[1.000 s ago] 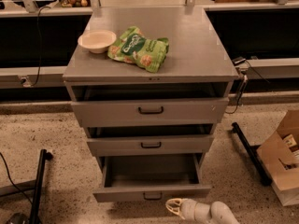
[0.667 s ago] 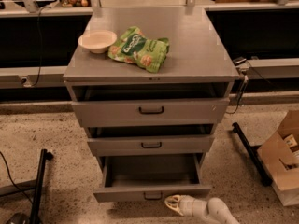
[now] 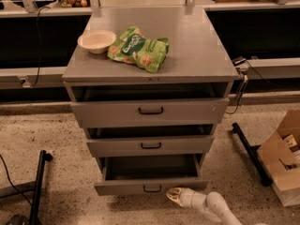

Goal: Close bottom drawer

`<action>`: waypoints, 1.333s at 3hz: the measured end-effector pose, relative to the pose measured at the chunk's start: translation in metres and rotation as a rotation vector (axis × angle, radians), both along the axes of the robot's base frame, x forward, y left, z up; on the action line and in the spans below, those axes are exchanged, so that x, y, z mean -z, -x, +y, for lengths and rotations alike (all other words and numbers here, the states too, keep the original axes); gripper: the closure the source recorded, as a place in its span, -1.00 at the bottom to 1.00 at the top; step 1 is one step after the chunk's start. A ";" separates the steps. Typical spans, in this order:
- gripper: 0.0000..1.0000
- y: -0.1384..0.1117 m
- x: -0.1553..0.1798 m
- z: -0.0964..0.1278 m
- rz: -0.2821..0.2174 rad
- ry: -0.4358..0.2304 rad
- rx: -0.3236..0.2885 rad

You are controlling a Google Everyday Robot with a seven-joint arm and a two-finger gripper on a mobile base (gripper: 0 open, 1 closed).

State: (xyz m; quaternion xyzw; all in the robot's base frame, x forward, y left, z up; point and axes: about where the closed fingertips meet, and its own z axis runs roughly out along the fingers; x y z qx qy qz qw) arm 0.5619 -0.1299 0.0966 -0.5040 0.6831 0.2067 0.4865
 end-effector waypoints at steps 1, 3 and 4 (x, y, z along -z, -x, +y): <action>1.00 -0.027 -0.009 -0.006 -0.026 -0.006 0.042; 1.00 -0.073 -0.035 -0.021 -0.070 -0.013 0.096; 1.00 -0.088 -0.045 -0.033 -0.090 -0.024 0.123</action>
Offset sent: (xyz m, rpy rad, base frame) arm 0.0863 -0.0270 0.0401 0.0017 -0.0878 -0.1105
